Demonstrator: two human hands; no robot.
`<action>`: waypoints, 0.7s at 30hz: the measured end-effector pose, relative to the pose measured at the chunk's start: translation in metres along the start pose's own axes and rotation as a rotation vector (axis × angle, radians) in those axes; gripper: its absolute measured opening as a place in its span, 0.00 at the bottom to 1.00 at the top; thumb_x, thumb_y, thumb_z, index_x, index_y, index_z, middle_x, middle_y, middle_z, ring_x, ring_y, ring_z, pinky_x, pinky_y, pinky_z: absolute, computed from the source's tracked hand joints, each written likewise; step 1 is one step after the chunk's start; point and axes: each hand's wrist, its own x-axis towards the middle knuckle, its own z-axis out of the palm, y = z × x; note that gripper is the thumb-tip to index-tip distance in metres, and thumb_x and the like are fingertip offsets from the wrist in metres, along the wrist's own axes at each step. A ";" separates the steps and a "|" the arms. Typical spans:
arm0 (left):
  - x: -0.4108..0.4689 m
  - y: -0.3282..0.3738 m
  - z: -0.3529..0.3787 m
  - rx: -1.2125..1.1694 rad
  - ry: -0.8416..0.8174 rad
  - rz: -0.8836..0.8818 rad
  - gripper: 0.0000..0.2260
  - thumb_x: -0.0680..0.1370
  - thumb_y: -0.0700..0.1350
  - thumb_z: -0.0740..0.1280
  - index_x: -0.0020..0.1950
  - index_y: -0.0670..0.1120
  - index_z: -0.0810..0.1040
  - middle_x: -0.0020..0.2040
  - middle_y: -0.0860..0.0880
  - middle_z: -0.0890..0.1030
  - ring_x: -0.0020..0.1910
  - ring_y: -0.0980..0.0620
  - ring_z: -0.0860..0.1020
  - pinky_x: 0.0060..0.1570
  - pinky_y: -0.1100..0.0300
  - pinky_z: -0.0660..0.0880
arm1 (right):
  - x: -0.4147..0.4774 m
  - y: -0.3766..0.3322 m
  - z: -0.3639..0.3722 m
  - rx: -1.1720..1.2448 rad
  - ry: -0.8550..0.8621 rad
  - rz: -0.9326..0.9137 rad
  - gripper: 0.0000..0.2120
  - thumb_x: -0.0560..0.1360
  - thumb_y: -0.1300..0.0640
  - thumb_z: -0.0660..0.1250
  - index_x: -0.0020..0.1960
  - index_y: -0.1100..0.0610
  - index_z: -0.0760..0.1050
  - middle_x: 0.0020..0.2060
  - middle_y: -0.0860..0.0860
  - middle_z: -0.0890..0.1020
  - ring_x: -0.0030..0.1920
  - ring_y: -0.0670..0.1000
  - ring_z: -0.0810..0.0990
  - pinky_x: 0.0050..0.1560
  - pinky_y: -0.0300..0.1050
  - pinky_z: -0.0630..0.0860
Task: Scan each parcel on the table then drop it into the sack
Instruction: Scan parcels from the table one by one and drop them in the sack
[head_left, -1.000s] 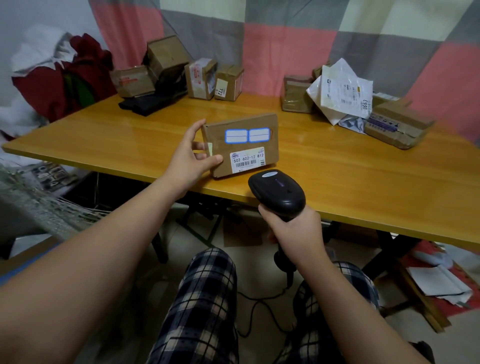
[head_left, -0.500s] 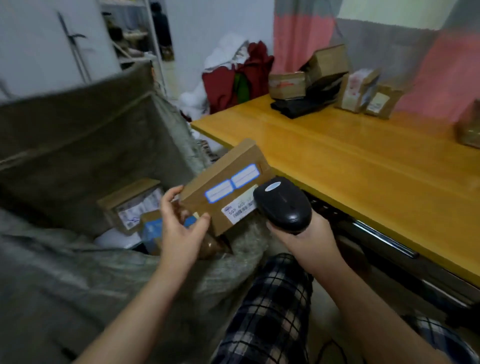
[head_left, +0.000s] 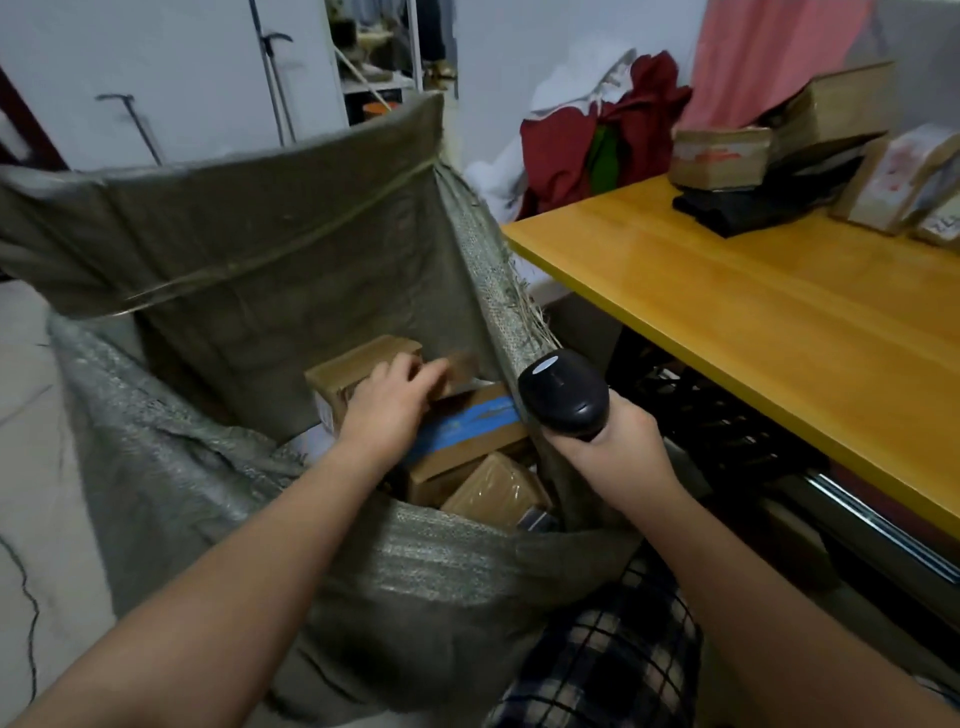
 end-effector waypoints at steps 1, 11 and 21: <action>0.007 0.002 0.002 0.021 -0.076 0.001 0.22 0.80 0.44 0.62 0.74 0.54 0.64 0.65 0.44 0.69 0.62 0.40 0.69 0.58 0.47 0.70 | 0.001 0.002 -0.002 -0.008 -0.005 0.015 0.14 0.68 0.54 0.77 0.46 0.45 0.73 0.41 0.43 0.78 0.47 0.46 0.77 0.46 0.41 0.71; 0.015 0.074 -0.039 -0.181 0.134 0.151 0.18 0.80 0.50 0.62 0.69 0.49 0.70 0.64 0.48 0.73 0.63 0.46 0.70 0.62 0.51 0.68 | -0.005 0.013 -0.060 0.059 0.143 0.111 0.20 0.69 0.54 0.76 0.59 0.52 0.76 0.46 0.45 0.80 0.48 0.45 0.75 0.45 0.36 0.69; 0.019 0.263 -0.067 -0.364 0.113 0.555 0.20 0.81 0.51 0.62 0.72 0.49 0.67 0.66 0.48 0.72 0.64 0.47 0.70 0.59 0.54 0.69 | -0.064 0.025 -0.217 0.086 0.564 0.243 0.11 0.70 0.49 0.74 0.47 0.54 0.79 0.28 0.48 0.78 0.31 0.50 0.78 0.34 0.43 0.72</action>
